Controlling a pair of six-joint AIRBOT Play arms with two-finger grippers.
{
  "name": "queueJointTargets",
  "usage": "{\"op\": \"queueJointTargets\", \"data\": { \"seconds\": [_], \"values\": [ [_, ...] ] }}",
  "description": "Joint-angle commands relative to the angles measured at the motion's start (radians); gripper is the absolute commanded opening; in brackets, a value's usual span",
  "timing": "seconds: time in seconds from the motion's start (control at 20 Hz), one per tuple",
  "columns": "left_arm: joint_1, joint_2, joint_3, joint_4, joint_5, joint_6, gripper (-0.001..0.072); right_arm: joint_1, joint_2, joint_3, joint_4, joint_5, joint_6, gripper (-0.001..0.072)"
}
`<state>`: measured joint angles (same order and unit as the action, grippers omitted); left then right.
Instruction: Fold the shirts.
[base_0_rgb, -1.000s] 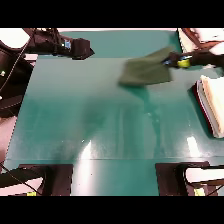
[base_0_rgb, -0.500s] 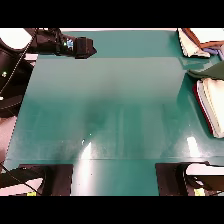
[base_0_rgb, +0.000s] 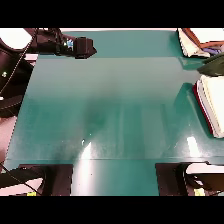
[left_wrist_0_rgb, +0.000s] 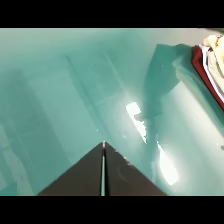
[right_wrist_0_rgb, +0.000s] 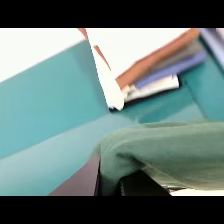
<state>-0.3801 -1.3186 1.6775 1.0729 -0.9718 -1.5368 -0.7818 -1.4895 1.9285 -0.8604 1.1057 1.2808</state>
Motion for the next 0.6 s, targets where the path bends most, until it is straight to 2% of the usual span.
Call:
{"op": "queueJointTargets", "data": {
  "seconds": [0.0,0.25,0.55],
  "values": [
    [0.0,-0.001,0.0,0.001,-0.009,0.001,0.0031,-0.034,0.004,0.084,-0.007,0.109,0.002,0.0023],
    [0.0,0.0,0.0,0.001,-0.01,0.013,0.0031,-0.132,0.115,-0.113,-0.018,0.178,-0.013,0.0023],
    [0.0,0.0,0.0,0.001,-0.01,0.027,0.0031,-0.245,0.294,-0.475,-0.305,0.225,-0.043,0.0027]
  ]
}}
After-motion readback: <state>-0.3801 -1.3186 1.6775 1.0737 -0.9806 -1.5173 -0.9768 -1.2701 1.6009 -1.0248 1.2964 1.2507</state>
